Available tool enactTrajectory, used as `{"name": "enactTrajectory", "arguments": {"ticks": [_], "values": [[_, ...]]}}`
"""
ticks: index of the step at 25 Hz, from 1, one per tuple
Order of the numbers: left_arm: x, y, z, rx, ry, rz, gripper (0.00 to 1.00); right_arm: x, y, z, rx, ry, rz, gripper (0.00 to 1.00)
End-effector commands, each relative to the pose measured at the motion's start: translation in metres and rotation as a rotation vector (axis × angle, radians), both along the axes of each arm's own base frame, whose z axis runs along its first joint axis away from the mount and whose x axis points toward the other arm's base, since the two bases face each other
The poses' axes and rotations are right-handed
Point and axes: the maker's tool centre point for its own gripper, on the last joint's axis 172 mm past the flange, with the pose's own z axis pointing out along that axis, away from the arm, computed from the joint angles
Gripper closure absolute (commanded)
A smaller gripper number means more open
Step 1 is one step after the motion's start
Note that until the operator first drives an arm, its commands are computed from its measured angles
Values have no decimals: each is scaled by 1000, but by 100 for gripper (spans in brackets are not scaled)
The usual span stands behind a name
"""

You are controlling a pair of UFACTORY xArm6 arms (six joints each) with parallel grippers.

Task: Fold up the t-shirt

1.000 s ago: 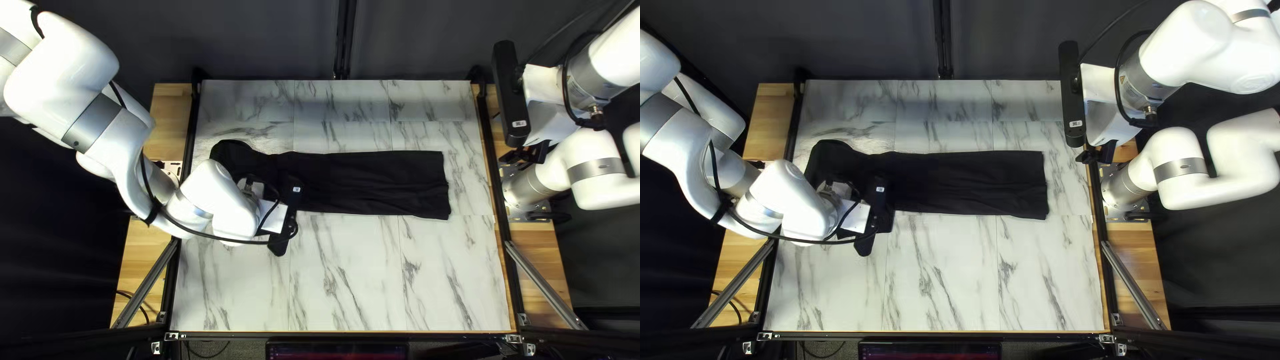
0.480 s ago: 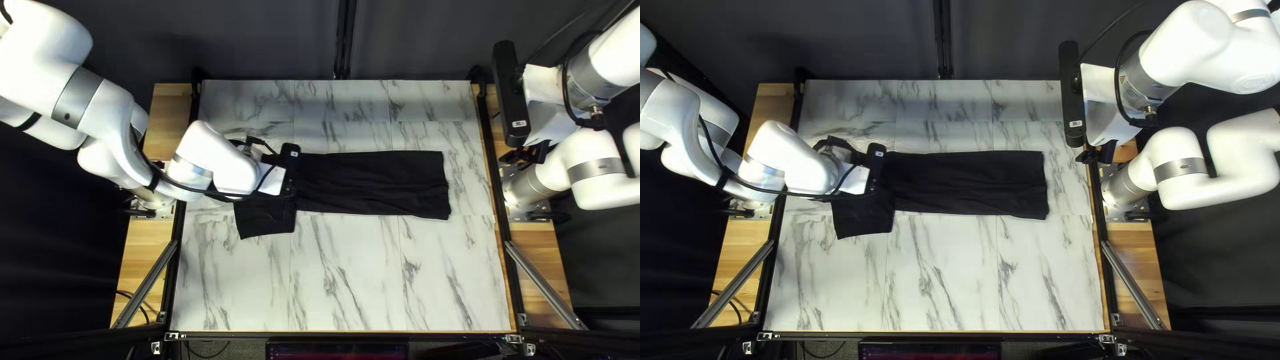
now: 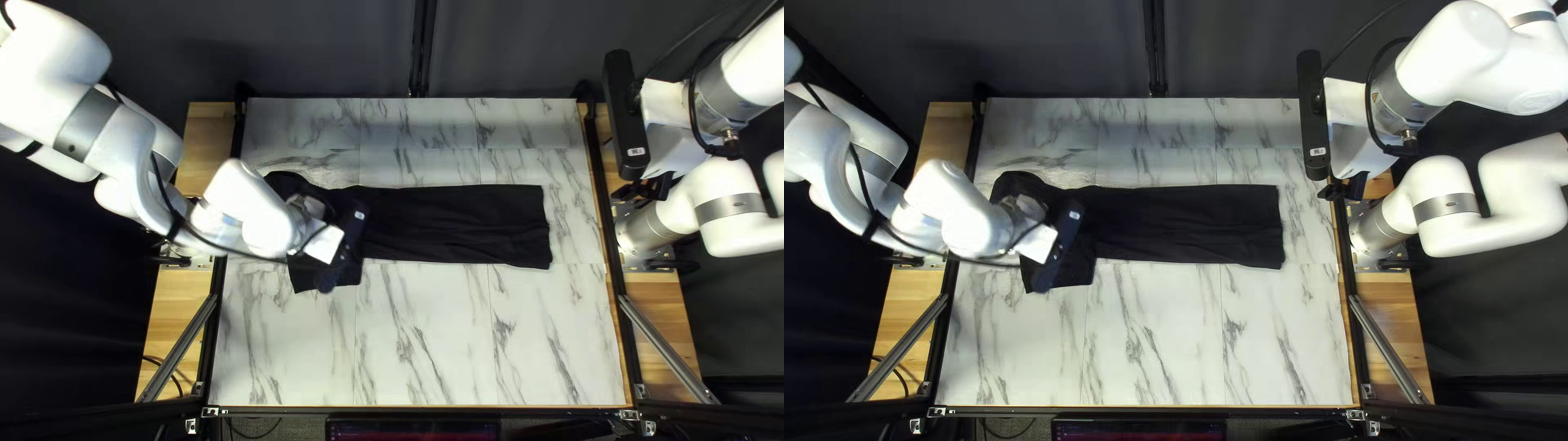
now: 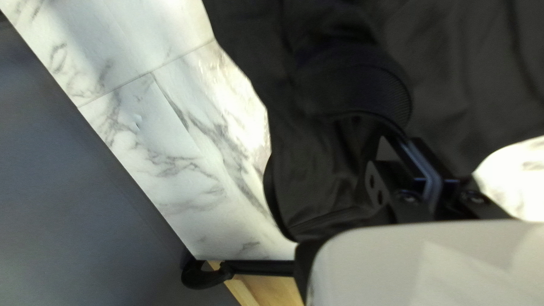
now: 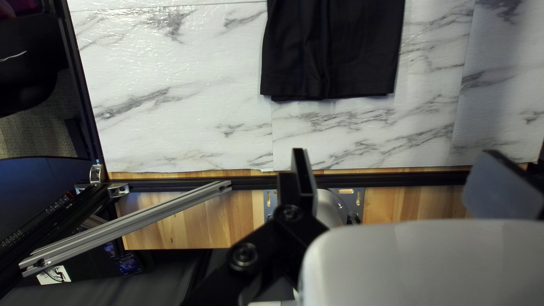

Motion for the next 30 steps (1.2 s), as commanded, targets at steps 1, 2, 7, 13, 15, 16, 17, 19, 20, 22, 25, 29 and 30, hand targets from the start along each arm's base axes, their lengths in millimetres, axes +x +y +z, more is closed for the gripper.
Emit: {"name": "enactTrajectory", "arguments": {"ticks": [1, 2, 7, 13, 15, 16, 17, 19, 20, 22, 25, 29, 30], "values": [[-25, 55, -13, -57, 56, 77, 93, 0, 0, 0, 0, 0, 0, 0], [-30, 66, -22, -93, 79, 103, 93, 0, 0, 0, 0, 0, 0, 0], [-43, 55, -57, -198, 152, 145, 92, 0, 0, 0, 0, 0, 0, 0], [-22, 13, -56, -222, 148, 131, 93, 0, 0, 0, 0, 0, 0, 0], [-13, 7, -45, -215, 125, 118, 94, 0, 0, 0, 0, 0, 0, 0], [-10, 5, -42, -213, 115, 112, 95, 0, 0, 0, 0, 0, 0, 0], [-3, -2, -35, -210, 91, 96, 97, 0, 0, 0, 0, 0, 0, 0], [8, -18, -30, -206, 56, 65, 97, 0, 0, 0, 0, 0, 0, 0], [12, -27, -29, -203, 44, 51, 97, 0, 0, 0, 0, 0, 0, 0], [15, -41, -32, -195, 32, 30, 96, 0, 0, 0, 0, 0, 0, 0], [9, -55, -37, -178, 32, 9, 95, 0, 0, 0, 0, 0, 0, 0], [-3, -80, -47, -162, 42, -41, 94, 0, 0, 0, 0, 0, 0, 0], [-5, -87, -51, -162, 48, -56, 94, 0, 0, 0, 0, 0, 0, 0]]}}
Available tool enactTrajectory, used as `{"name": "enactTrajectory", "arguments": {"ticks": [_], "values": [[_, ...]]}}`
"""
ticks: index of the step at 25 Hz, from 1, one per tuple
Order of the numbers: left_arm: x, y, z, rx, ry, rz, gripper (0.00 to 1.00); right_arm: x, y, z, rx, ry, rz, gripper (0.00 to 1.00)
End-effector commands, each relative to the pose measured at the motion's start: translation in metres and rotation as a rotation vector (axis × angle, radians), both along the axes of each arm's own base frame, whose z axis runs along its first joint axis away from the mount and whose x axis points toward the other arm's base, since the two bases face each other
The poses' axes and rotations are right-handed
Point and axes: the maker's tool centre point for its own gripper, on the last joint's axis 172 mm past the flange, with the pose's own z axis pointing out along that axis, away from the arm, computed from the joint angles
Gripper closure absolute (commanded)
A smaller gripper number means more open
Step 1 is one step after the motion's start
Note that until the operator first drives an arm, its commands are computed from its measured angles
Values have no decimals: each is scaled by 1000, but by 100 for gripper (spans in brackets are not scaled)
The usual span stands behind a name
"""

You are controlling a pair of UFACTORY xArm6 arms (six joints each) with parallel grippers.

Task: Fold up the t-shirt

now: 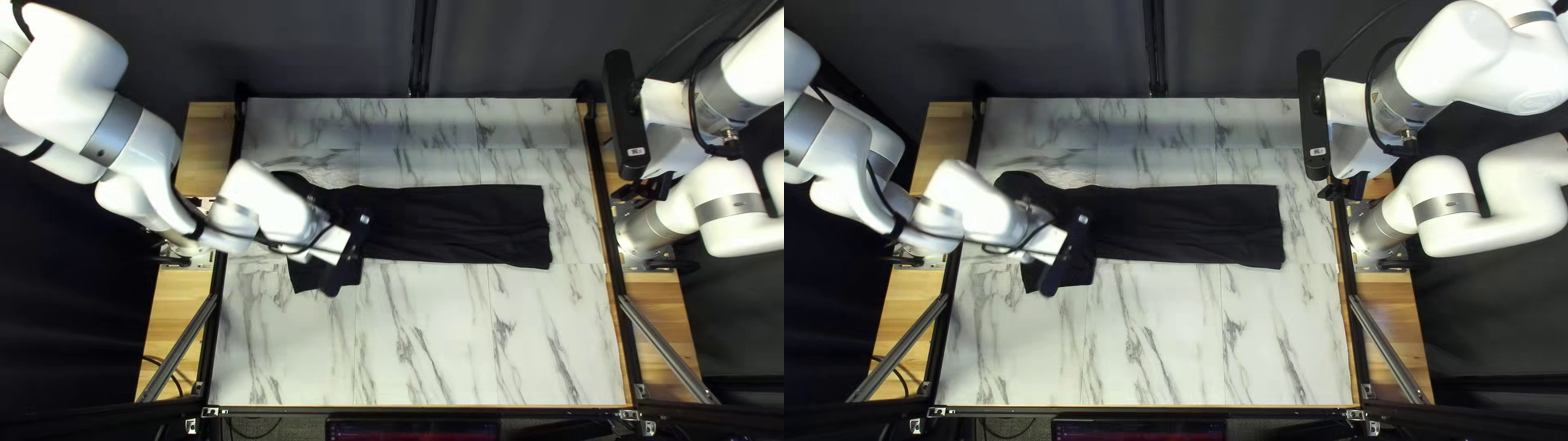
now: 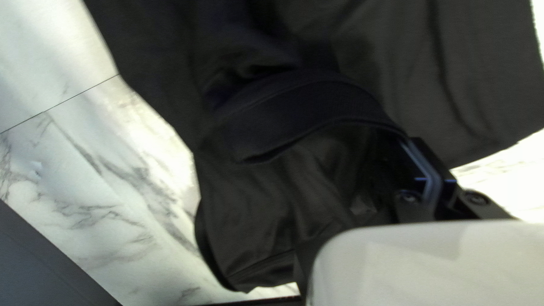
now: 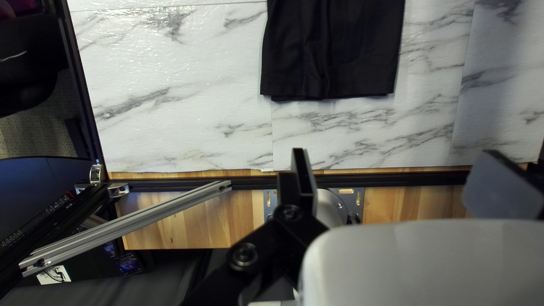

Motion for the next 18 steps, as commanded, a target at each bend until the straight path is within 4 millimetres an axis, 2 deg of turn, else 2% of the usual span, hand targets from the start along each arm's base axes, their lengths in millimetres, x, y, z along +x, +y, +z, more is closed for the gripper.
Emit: {"name": "enactTrajectory", "arguments": {"ticks": [1, 8, 9, 10, 11, 12, 16, 18], "values": [[-10, -23, -12, 8, 8, -52, 94, 0, 0, 0, 0, 0, 0, 0], [-3, -49, -32, -21, 11, -139, 92, 0, 0, 0, 0, 0, 0, 0], [-2, -49, -34, -26, 11, -147, 72, 0, 0, 0, 0, 0, 0, 0], [-2, -49, -35, -28, 11, -149, 45, 0, 0, 0, 0, 0, 0, 0], [-2, -47, -35, -33, 12, -152, 12, 0, 0, 0, 0, 0, 0, 0], [-2, -44, -31, -36, 11, -148, 0, 0, 0, 0, 0, 0, 0, 0], [-3, -33, -8, -29, 0, -101, 0, 0, 0, 0, 0, 0, 0, 0], [-1, -19, 7, -27, -12, -54, 0, 0, 0, 0, 0, 0, 0, 0]]}}
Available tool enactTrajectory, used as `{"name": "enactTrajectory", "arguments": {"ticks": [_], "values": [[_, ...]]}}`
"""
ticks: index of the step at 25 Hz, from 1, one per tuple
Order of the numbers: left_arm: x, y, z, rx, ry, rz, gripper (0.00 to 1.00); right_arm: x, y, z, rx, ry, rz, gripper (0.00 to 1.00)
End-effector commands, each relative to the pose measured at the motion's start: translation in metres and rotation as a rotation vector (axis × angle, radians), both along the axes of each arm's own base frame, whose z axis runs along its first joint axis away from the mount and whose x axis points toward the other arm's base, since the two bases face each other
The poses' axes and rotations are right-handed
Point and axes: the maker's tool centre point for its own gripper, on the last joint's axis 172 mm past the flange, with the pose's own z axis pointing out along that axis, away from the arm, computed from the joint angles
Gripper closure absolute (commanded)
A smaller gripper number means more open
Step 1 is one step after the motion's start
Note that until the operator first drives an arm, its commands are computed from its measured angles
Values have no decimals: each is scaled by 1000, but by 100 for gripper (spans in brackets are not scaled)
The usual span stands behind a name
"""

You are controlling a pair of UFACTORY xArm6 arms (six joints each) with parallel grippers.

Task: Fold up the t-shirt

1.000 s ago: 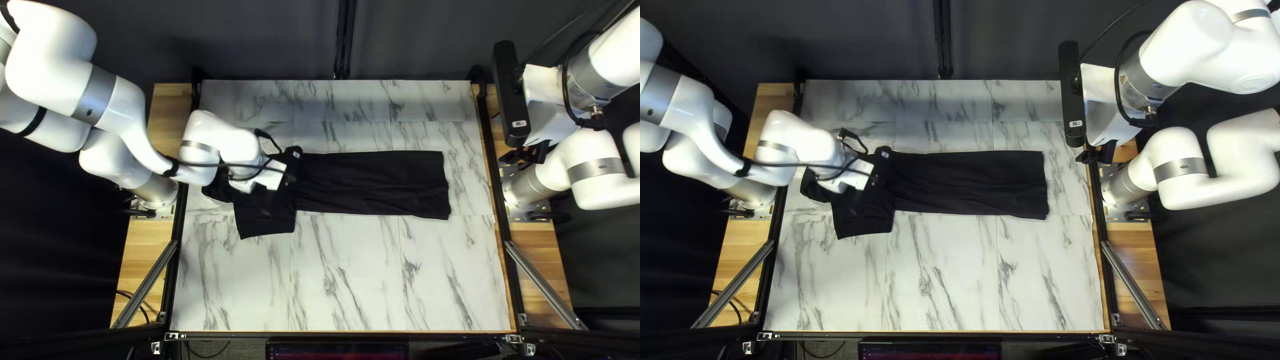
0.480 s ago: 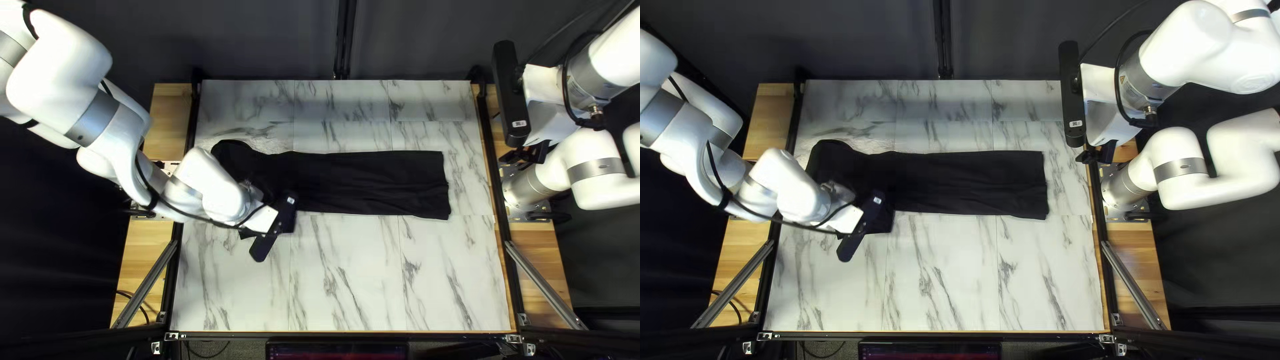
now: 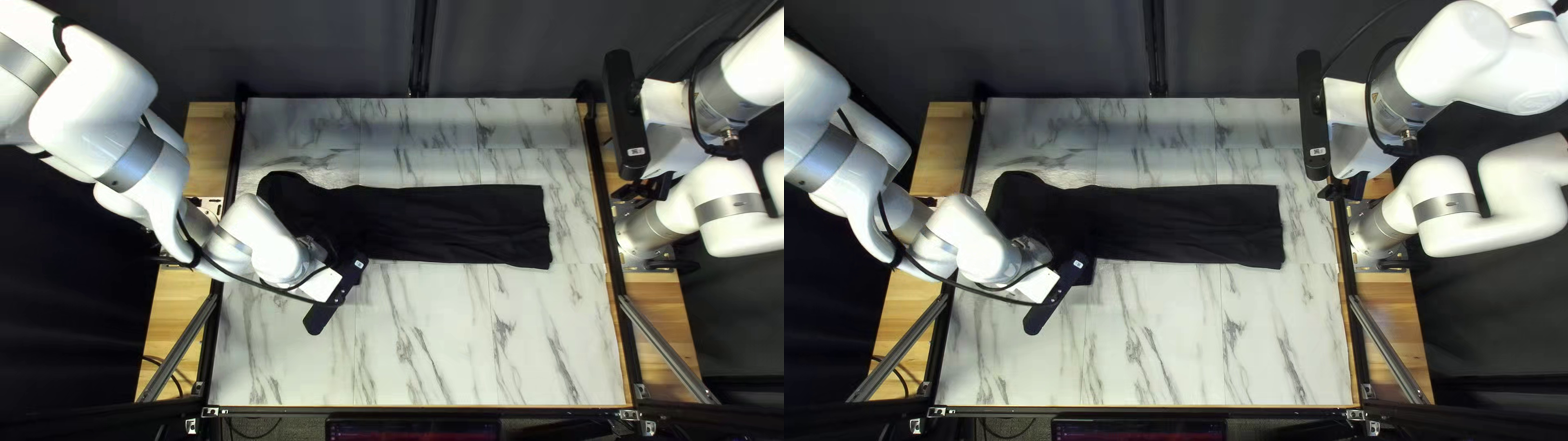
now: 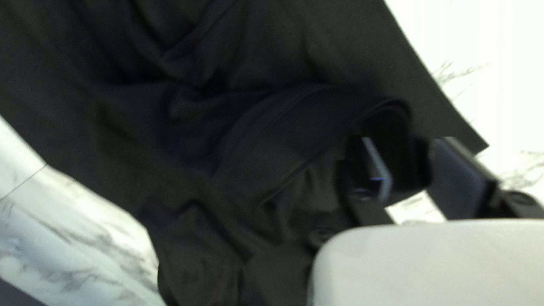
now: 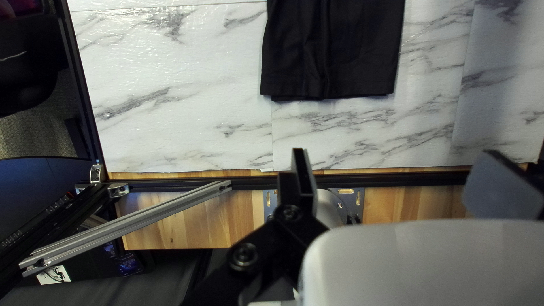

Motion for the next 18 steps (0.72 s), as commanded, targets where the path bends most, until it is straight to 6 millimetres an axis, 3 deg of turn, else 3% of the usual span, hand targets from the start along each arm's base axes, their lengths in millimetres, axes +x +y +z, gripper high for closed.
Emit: {"name": "enactTrajectory", "arguments": {"ticks": [1, 5, 7, 9, 13, 18], "values": [[3, 27, 28, 2, -23, 100, 0, 0, 0, 0, 0, 0, 0, 0], [14, 63, 33, -28, -52, 204, 0, 0, 0, 0, 0, 0, 0, 0], [22, 85, 26, -75, -60, 279, 0, 0, 0, 0, 0, 0, 0, 0], [25, 93, 19, -117, -59, 346, 0, 0, 0, 0, 0, 0, 0, 0], [18, 91, 7, -186, -57, 448, 0, 0, 0, 0, 0, 0, 0, 0], [19, 73, -11, -277, -27, 498, 0, 0, 0, 0, 0, 0, 0, 0]]}}
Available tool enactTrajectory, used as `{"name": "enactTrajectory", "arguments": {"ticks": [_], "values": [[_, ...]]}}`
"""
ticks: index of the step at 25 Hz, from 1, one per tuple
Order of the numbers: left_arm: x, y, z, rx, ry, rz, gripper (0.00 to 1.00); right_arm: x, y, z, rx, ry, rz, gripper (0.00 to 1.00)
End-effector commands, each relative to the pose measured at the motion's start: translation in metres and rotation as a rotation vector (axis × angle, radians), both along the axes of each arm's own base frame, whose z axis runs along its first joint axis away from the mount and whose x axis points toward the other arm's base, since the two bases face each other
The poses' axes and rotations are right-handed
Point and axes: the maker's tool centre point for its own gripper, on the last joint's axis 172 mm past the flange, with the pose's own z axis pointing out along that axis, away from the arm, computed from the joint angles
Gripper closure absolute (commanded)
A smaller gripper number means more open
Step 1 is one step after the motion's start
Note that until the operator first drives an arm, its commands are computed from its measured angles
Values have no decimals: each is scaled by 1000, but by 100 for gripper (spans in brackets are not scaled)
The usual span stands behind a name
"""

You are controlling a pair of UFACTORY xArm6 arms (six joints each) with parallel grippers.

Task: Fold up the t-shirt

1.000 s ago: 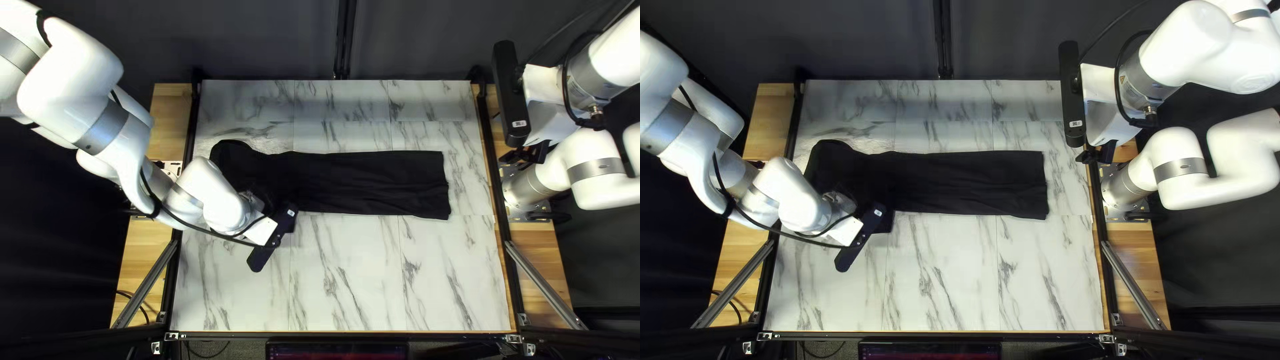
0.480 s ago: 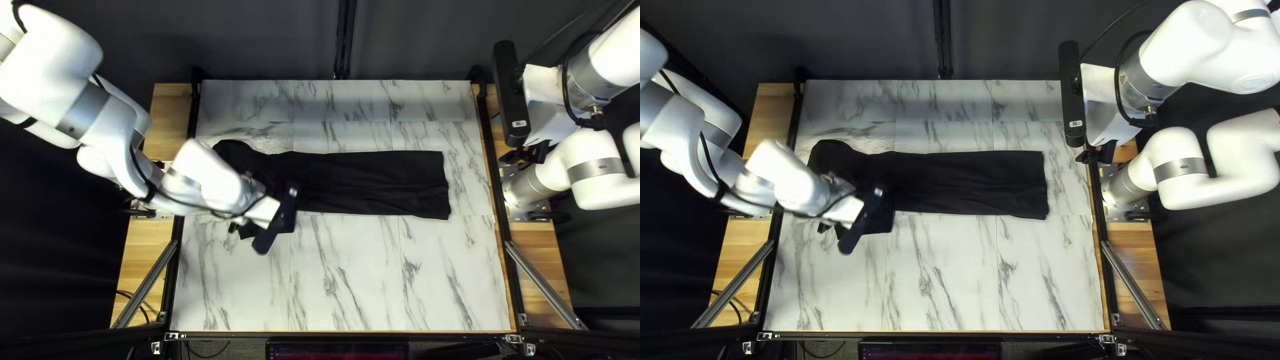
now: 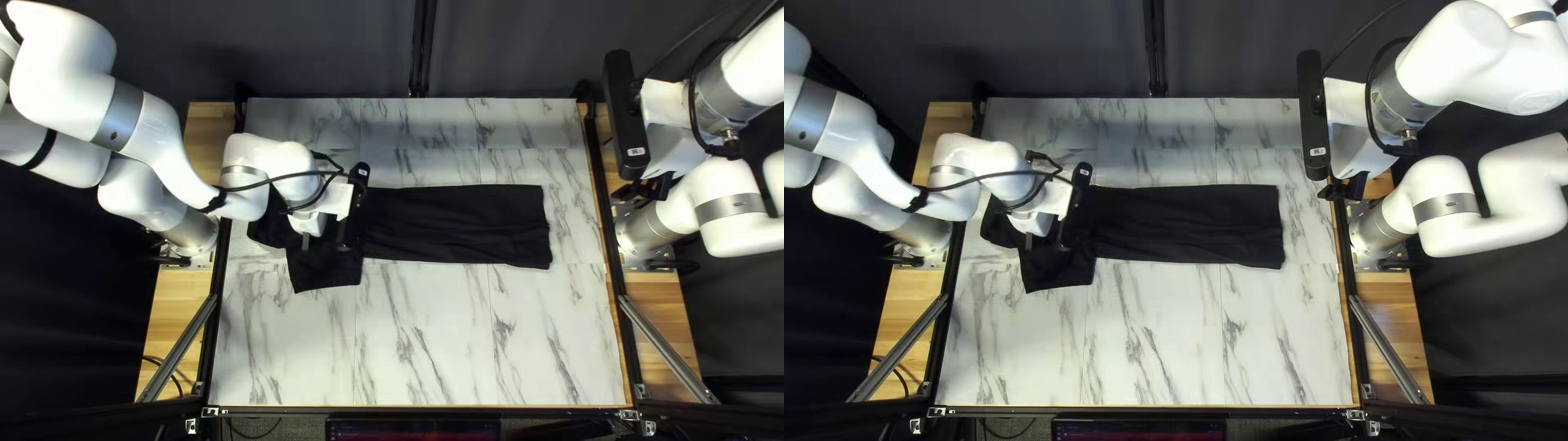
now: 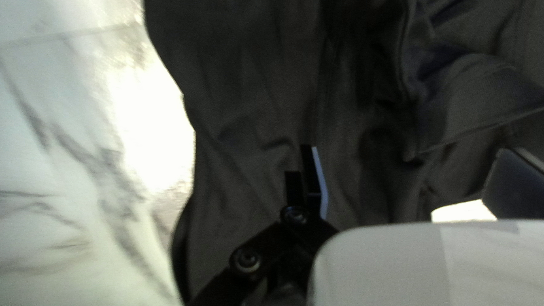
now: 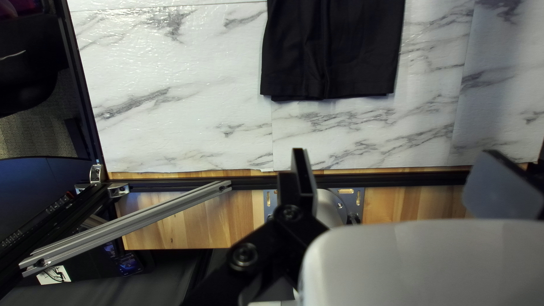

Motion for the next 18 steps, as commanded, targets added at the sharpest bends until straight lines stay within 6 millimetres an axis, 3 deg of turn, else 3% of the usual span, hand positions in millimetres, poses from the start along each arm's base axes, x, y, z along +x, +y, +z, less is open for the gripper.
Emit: {"name": "enactTrajectory", "arguments": {"ticks": [1, 7, 13, 18], "values": [[6, -18, -13, -80, 10, 19, 0, 0, 0, 0, 0, 0, 0, 0], [24, -41, -20, -160, 6, -28, 0, 0, 0, 0, 0, 0, 0, 0], [30, -65, -15, -184, -22, -56, 0, 0, 0, 0, 0, 0, 0, 0], [34, -91, -11, -181, -44, -78, 18, 0, 0, 0, 0, 0, 0, 0]]}}
